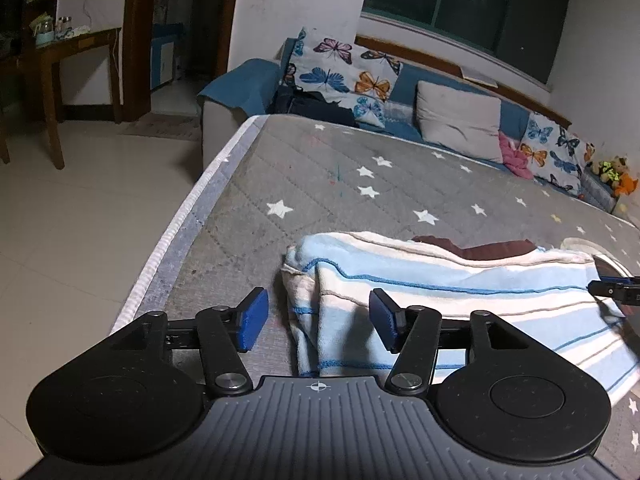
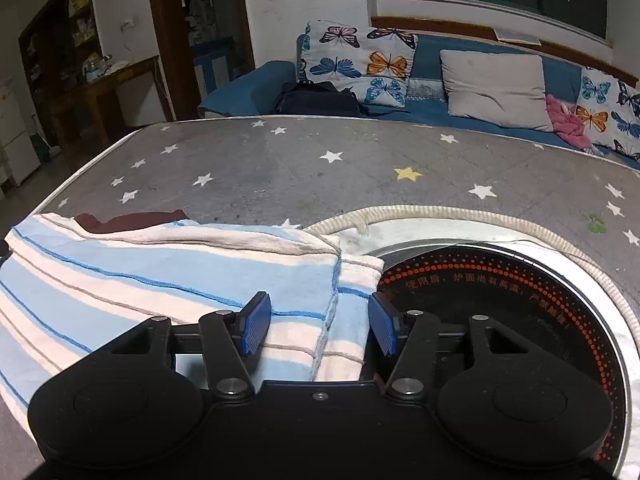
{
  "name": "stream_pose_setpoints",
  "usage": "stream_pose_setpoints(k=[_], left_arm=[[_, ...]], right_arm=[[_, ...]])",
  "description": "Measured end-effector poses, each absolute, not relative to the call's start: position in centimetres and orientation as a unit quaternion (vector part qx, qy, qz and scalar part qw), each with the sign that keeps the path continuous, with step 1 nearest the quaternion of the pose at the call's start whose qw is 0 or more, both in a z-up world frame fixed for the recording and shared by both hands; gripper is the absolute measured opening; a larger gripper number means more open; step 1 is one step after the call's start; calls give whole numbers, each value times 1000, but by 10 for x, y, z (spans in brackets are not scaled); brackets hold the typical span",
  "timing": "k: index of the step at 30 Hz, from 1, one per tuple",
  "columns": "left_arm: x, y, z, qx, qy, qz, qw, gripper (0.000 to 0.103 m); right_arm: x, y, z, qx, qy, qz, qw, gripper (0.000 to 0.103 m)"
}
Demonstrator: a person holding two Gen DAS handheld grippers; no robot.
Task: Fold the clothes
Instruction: 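Close both grippers on the folded shirt edge and lift it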
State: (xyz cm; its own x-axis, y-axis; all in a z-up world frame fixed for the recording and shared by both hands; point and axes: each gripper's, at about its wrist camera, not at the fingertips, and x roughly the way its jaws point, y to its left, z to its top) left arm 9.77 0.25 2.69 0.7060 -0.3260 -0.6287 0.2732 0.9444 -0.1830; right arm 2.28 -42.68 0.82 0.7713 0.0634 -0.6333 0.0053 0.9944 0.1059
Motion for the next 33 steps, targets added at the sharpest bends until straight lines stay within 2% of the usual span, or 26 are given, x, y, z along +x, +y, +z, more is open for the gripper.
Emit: stream_pose_setpoints(k=[2,5,8,13,15,16,17,18,20,26,33], left_arm=[[101,3,24,-43,355,-165,919,60],[106,4,20,-56,365,-169,914,60],[109,2,18,-61,368,-176,911,60],[112,-11,17,-60,372,-188,907,64],[110,-16,16,-53,369,-186,909,64],[109,-19,16,-47,368,-186,910,63],[108,-22,16,-41,366,-188,910,51],[107,-25,16,-40,366,-194,909,34],[108,-24,16,-59,372,-204,904,21],[91,-27,30,-56,342,-199,917,18],[60,-28,74,-68,284,-225,930,18]], right_arm=[[24,-426,8,53,338,18,939,56],[25,-425,8,57,339,23,939,45],[21,-427,7,59,340,25,938,39],[19,-426,8,62,338,26,939,37],[15,-424,14,58,330,26,942,32],[12,-423,18,56,326,27,943,31],[10,-422,22,54,321,27,945,26],[7,-421,26,52,317,28,947,20],[2,-419,33,47,307,29,950,16],[-12,-412,56,34,279,31,959,15],[-30,-404,83,18,246,35,968,15]])
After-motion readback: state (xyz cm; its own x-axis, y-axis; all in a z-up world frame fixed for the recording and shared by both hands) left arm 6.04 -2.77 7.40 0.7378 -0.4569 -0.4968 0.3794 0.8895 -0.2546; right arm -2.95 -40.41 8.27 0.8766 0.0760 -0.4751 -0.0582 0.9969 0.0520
